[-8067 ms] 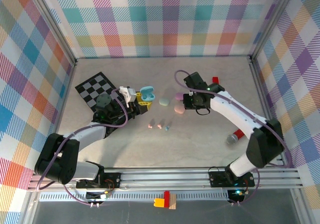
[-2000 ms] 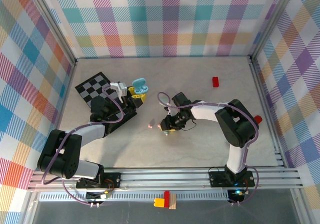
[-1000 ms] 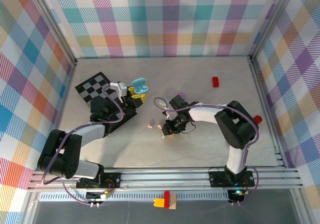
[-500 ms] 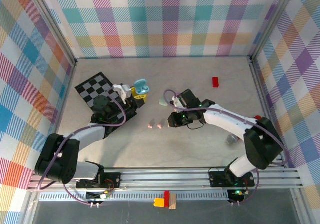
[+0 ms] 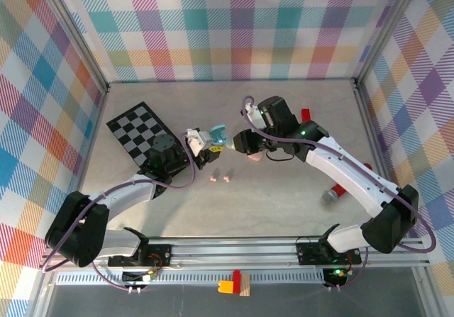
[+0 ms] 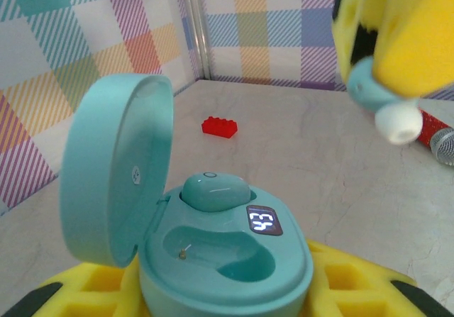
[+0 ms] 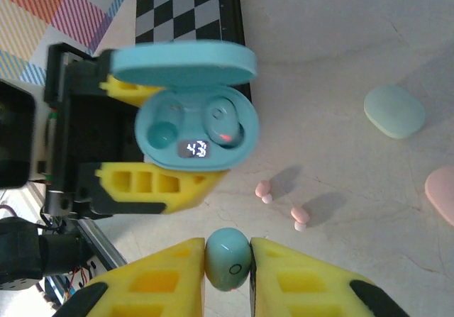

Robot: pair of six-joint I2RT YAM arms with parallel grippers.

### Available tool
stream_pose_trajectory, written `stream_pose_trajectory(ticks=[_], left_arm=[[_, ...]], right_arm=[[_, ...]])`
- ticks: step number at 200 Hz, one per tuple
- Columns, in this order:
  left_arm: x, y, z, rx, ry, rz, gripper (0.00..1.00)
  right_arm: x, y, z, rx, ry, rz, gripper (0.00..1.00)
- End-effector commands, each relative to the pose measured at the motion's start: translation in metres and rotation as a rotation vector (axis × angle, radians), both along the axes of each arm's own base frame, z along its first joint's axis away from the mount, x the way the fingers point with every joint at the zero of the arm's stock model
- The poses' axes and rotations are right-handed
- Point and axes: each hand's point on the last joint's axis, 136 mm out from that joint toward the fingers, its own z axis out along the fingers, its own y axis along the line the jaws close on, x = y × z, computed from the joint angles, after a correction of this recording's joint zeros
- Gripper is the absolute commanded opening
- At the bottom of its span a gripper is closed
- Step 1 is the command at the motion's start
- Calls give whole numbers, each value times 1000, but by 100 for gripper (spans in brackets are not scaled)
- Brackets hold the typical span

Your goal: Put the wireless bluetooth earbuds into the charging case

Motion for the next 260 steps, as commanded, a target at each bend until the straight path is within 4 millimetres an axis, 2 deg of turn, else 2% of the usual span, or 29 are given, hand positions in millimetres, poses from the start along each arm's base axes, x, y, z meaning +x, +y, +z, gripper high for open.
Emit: stream_pose_trajectory(ticks=[1,68,114,232,260], left_arm=[[2,-9,12,15,-58,-7,37],[-6,-19,15,16,-57,-49,38],[-9,-24,11,30,-32,-76,37],[-9,-26,18,11,-27,-83,37],[-8,-27,17,8,-24,-80,37]], right_arm=[[1,2,6,-42,-26,24,21],[14,21,8,-42,-44,48,21],[17,29,8,-35,-41,61,21],[13,48,-5,-38,-1,112,24],[12,48,-3,-31,1,106,30]])
